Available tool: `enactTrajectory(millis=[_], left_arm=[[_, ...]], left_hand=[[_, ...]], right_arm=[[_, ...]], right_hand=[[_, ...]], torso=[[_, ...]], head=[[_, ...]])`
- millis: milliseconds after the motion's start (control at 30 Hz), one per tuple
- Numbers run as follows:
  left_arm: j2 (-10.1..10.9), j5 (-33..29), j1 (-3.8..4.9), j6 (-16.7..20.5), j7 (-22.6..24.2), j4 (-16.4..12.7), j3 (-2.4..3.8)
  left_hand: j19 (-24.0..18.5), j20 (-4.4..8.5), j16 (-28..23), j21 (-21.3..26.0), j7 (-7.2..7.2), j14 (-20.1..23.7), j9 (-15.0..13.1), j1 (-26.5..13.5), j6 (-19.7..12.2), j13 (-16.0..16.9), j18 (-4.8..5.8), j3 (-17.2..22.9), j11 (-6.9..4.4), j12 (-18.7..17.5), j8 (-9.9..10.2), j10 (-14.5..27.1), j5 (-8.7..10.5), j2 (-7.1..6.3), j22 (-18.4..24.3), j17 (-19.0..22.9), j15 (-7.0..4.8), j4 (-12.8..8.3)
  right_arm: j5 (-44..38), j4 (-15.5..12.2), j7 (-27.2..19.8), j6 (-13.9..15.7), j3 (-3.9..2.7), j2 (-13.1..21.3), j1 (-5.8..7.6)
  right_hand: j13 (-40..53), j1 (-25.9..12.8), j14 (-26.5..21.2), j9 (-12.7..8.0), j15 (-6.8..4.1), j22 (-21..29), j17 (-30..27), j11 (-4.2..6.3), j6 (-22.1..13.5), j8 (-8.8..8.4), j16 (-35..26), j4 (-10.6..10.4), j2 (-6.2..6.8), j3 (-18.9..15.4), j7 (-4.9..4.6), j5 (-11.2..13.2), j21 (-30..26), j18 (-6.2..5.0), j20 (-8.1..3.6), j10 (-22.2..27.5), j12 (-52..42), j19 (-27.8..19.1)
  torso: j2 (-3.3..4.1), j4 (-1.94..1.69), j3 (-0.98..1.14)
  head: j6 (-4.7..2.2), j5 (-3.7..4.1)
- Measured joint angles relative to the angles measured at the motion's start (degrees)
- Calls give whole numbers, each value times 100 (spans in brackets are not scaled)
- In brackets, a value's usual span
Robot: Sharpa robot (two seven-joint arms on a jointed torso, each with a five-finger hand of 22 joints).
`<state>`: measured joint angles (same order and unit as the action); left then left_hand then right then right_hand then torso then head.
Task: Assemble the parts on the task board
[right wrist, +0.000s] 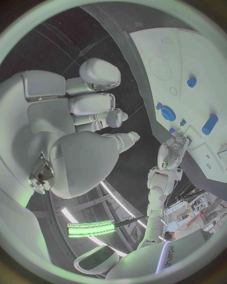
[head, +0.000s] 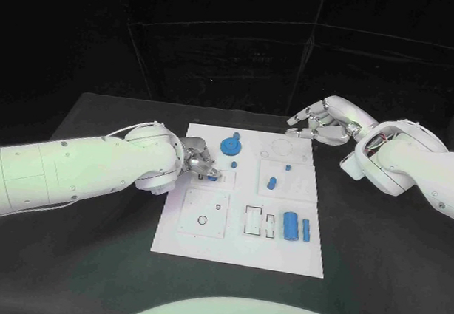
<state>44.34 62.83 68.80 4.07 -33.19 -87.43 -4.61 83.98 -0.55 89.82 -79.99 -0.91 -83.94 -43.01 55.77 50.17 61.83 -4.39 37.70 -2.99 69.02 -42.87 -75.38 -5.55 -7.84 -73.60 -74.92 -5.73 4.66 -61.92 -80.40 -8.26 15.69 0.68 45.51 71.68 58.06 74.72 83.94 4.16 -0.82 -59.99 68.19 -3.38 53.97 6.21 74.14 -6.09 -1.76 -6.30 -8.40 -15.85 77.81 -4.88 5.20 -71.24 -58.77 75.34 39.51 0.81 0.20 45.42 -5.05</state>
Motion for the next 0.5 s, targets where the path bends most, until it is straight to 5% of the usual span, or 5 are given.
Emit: enactTrajectory(millis=[67, 500], left_arm=[[-1, -4, 0, 0, 0, 5, 0], [-100, -21, 9, -1, 0, 128, -1]], left_hand=[[0, 0, 0, -26, 0, 10, -3, -31, 0, 18, 89, 0, -8, 12, 0, -8, -3, 31, -20, 0, -11, 0], [4, 29, 0, -36, 10, -11, -29, -137, 54, 27, 87, -65, -9, 15, -49, -48, -3, -47, -42, 0, -31, 65]], right_arm=[[0, 4, 0, -3, 0, -2, 0], [0, 25, 1, -14, 0, -34, 0]], right_hand=[[0, 0, 0, 0, 0, 0, 0, 0, 0, 1, 0, 0, 0, 0, 0, 0, 0, 0, 0, 0, 0, 0], [-6, 0, 0, 0, 0, 7, -4, -21, 0, 1, 0, 0, 0, 0, 0, 0, -23, 0, 0, 21, 10, 0]], torso=[[0, 0, -1], [1, -1, 2]], head=[[3, -2], [15, 1]])
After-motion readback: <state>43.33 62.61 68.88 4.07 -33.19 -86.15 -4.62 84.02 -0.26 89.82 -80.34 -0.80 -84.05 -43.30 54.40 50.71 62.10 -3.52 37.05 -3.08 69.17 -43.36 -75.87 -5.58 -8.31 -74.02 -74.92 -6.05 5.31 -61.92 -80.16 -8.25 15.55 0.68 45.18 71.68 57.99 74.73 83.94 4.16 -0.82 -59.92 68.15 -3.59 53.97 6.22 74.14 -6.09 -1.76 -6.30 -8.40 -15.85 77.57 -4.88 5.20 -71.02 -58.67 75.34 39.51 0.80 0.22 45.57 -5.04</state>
